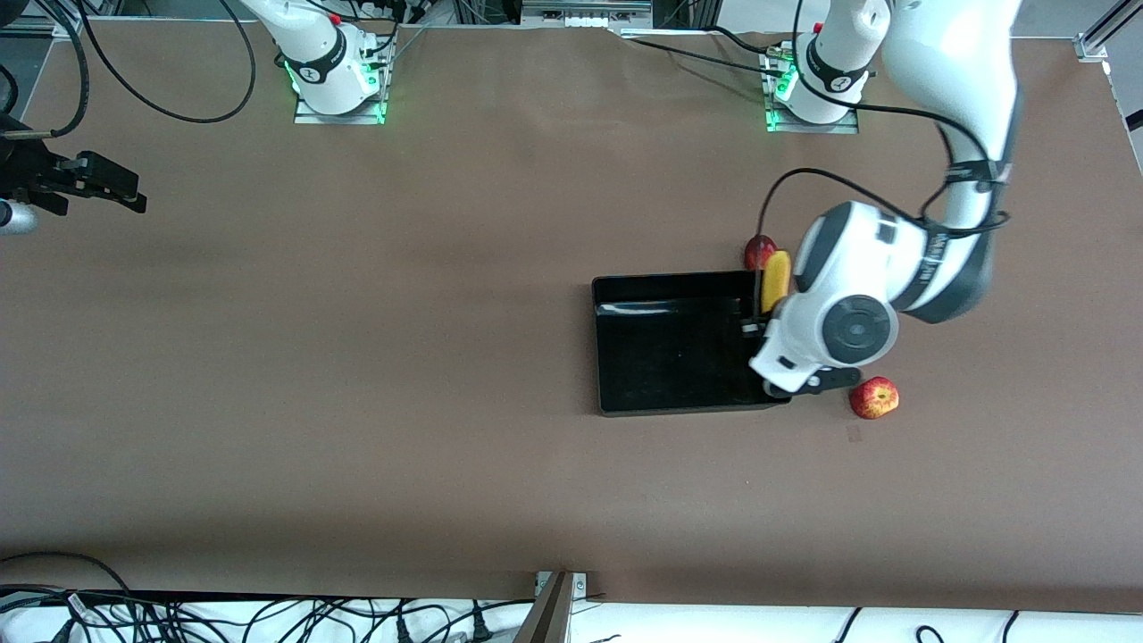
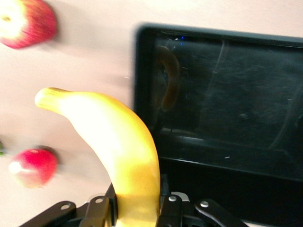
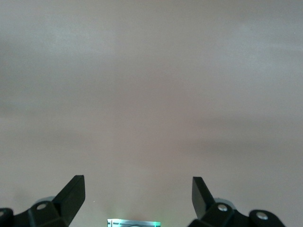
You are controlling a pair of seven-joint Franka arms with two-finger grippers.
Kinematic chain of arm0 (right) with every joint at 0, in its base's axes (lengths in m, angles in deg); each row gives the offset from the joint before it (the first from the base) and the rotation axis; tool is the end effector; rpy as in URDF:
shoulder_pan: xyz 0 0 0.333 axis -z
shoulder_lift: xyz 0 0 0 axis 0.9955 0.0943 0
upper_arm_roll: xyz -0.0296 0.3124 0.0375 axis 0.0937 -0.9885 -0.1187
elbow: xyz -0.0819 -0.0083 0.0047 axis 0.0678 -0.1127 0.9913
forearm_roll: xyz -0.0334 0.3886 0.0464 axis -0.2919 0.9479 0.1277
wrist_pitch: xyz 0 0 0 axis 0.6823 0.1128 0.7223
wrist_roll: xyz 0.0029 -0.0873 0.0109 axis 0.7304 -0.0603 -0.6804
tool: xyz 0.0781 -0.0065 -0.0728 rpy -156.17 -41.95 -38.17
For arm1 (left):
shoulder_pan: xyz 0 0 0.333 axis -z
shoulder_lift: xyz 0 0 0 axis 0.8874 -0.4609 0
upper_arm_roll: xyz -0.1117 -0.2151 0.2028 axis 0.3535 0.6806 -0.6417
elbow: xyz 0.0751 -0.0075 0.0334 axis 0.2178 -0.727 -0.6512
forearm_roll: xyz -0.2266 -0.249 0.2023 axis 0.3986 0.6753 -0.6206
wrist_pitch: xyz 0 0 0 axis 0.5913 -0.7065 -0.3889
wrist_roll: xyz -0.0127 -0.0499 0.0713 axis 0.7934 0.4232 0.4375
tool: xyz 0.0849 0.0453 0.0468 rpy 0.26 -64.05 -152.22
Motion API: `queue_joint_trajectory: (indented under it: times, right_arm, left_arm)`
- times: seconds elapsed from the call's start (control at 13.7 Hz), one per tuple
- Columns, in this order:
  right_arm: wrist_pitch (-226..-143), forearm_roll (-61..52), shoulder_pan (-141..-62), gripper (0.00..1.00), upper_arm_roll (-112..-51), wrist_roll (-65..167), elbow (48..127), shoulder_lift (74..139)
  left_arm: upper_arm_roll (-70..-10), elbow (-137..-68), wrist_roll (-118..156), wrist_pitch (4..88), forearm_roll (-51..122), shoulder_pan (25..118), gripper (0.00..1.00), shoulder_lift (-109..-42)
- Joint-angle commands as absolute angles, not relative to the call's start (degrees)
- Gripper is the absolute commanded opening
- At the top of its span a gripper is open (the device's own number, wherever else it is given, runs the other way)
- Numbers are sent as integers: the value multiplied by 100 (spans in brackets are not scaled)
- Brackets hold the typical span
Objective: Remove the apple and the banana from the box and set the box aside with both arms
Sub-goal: 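Set the banana beside the apple while the right gripper reaches the tray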
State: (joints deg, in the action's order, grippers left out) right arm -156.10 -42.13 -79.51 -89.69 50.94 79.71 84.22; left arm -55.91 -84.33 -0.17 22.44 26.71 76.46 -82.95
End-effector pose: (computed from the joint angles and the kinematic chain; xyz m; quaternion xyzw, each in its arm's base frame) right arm 0.5525 -0.0222 0.5994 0.9986 0.0263 -0.0468 0.0025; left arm 0.6428 -0.1817 0.3393 -0.9791 -0.0859 0.1762 0.0534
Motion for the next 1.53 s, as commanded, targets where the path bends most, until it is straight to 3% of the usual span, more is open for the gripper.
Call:
queue_joint_trajectory:
  times: [0.0,0.15,0.36,0.73,0.95,1.46]
  right_arm:
    - [-15511,-4206,-8237,100,-9043,5047,7881,8555]
    - [-15607,-4214,-8798,100,-9061,5160,7820,9019]
    - [-16703,-4153,-9494,100,-9060,5854,7416,9731]
    - [-18225,-3864,-10557,100,-9061,6170,7215,10978]
    - [-18288,-3441,-11164,100,-9061,7353,6355,11752]
    - [-19982,-3625,-12369,100,-8990,9264,6194,12597]
  left_arm:
    - [-5852,-8478,1051,2106,2544,7224,0,-8155]
    - [-6274,-8478,2043,2202,2535,6978,0,-8216]
    - [-6583,-8540,3083,2789,2491,6564,0,-8400]
    - [-6593,-8864,3384,4081,2236,6194,0,-8884]
    - [-6584,-8856,3384,4381,2237,6124,0,-9103]
    - [-6575,-8970,3235,5321,2245,5983,0,-9613]
